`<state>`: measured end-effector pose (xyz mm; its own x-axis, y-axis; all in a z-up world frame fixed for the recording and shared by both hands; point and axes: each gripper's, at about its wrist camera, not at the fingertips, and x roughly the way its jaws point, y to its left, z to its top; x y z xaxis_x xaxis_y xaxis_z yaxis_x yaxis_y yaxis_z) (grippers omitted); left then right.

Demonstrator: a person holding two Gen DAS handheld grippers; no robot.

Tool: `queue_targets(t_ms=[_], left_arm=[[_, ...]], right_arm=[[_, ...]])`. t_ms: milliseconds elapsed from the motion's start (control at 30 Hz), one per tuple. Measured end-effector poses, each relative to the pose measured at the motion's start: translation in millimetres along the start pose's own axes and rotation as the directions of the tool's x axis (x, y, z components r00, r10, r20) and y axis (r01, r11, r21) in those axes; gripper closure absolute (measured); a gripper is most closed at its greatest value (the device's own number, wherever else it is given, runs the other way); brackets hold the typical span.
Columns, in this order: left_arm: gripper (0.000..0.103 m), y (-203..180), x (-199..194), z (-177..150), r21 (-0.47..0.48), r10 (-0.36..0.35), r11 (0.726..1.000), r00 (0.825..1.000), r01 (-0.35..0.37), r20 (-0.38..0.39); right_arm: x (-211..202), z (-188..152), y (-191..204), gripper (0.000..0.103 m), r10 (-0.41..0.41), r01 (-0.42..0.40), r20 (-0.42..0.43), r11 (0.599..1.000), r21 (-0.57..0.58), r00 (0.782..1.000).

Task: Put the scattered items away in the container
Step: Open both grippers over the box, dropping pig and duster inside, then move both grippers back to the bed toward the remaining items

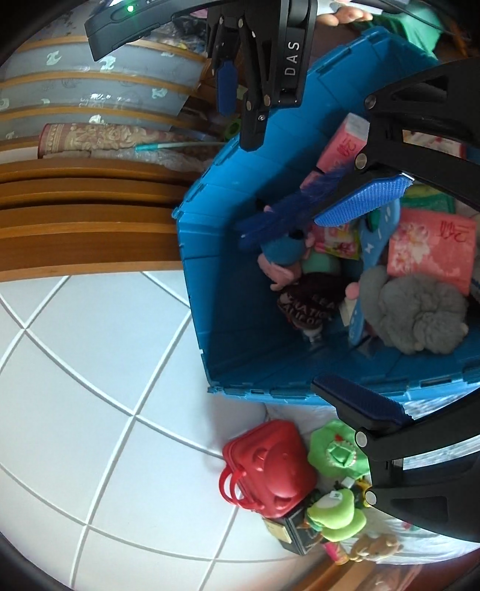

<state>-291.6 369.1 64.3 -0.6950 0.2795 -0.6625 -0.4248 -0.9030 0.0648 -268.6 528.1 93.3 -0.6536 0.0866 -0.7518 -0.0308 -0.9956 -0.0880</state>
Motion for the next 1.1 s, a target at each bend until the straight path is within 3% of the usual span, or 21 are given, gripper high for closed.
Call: queue_targets(t_ms=[33, 133, 267, 567, 833, 1100], left_arm=[[0.02, 2.1, -4.8, -4.1, -0.003, -0.002, 1.0, 1.0, 0.002, 0.005], [0.018, 10.0, -20.7, -18.3, -0.01, -0.006, 1.0, 1.0, 0.006, 0.026], [0.017, 27.5, -40.8, -39.5, -0.034, 0.011, 0.999, 0.999, -0.01, 0.05], [0.014, 103.7, -70.8, -93.3, -0.139, 0.118, 0.984, 0.991, -0.108, 0.067], [0.014, 227.1, -82.5, -169.5, -0.254, 0.224, 0.941, 0.974, -0.224, -0.028], [0.014, 391.6, -106.4, -277.0, -0.331, 0.341, 0.865, 0.926, -0.377, -0.165]], right_arm=[[-3.0, -3.5, 2.0, 0.022, -0.001, 0.001, 0.009, 1.0, -0.004, 1.0], [-12.1, -14.5, 6.7, 0.017, 0.01, -0.01, 0.039, 1.0, -0.001, 0.999], [-22.8, -30.5, 15.1, 0.002, 0.035, -0.035, 0.07, 0.999, -0.004, 0.997], [-39.7, -62.9, 57.7, 0.001, 0.108, -0.11, 0.144, 0.994, 0.009, 0.984], [-46.5, -76.6, 135.0, 0.0, 0.152, -0.17, 0.21, 0.983, 0.07, 0.966], [-49.6, -78.6, 250.2, 0.0, 0.183, -0.226, 0.285, 0.966, 0.128, 0.941]])
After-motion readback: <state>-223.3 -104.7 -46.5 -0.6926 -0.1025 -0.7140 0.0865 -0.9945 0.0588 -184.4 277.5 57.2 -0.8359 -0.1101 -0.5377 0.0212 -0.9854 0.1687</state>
